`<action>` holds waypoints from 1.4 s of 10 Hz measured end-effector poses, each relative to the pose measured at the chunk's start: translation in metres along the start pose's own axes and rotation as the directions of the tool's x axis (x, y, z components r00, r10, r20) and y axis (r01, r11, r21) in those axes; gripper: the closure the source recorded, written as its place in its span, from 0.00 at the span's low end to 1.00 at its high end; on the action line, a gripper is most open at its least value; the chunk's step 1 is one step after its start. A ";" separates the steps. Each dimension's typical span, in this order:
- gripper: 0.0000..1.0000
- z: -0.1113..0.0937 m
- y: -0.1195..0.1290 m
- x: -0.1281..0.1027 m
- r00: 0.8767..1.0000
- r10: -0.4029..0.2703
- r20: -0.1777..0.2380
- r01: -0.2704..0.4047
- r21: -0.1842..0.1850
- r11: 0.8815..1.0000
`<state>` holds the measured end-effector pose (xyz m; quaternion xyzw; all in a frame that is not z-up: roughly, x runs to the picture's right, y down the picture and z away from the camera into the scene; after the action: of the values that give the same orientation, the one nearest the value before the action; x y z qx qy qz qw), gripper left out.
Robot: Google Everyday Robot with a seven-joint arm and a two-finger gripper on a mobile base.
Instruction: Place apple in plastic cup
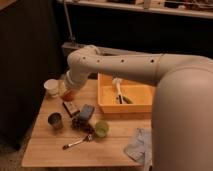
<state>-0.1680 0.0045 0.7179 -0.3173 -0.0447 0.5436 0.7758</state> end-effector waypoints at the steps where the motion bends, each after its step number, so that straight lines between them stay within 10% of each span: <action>1: 1.00 -0.013 -0.015 0.007 0.999 0.039 0.024 -0.039 0.027 0.999; 8: 1.00 -0.077 -0.115 0.074 0.945 0.282 0.167 -0.310 0.170 0.936; 14: 1.00 -0.069 -0.105 0.064 0.940 0.286 0.183 -0.322 0.206 0.924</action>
<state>-0.0281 0.0081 0.7025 -0.1855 0.0114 0.6812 0.7081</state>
